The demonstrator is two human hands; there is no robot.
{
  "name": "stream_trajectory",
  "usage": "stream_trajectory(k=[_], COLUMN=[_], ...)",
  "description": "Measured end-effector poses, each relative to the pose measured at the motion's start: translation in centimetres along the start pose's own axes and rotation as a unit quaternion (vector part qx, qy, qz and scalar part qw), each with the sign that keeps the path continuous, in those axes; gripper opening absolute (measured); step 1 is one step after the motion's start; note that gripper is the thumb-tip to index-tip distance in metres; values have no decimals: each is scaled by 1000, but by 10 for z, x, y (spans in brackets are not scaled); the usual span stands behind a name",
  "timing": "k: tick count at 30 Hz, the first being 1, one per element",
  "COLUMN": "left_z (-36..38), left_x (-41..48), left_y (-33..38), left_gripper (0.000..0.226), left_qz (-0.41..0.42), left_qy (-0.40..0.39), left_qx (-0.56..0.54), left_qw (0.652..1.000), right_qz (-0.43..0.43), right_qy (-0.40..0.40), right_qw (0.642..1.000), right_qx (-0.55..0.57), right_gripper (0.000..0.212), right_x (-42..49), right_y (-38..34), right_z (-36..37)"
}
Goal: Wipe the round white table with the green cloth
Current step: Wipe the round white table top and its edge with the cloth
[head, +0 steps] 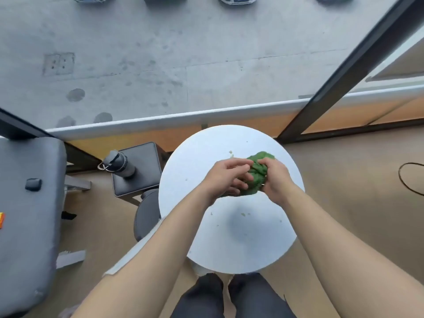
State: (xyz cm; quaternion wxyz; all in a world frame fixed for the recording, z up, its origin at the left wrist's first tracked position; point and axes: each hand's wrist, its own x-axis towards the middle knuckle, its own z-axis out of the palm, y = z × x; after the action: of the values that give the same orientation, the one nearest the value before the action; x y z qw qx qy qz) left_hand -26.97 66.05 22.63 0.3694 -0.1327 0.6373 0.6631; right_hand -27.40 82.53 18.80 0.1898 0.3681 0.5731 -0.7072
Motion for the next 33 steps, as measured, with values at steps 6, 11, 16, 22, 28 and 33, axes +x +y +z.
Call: stream_trajectory(k=[6, 11, 16, 22, 28, 33], left_z=[-63, -92, -102, -121, -145, -157], left_x=[49, 92, 141, 197, 209, 204], left_y=[-28, -42, -55, -98, -140, -168], left_gripper=[20, 21, 19, 18, 18, 22], left_qz=[-65, -91, -59, -41, -46, -75], left_qy=[187, 218, 255, 346, 452, 481], left_qx=[17, 26, 10, 49, 152, 266], left_qw=[980, 971, 965, 936, 878, 832], right_qz=[-144, -178, -141, -78, -213, -366], right_qy=[158, 144, 131, 122, 112, -80], right_qw=[976, 971, 928, 807, 698, 562], right_qx=[39, -73, -319, -573, -674, -738], right_gripper=[10, 12, 35, 78, 79, 70], right_x=[53, 116, 200, 278, 304, 279], right_y=[-46, -56, -13, 44, 93, 133], right_z=[-25, 0, 21, 30, 94, 110])
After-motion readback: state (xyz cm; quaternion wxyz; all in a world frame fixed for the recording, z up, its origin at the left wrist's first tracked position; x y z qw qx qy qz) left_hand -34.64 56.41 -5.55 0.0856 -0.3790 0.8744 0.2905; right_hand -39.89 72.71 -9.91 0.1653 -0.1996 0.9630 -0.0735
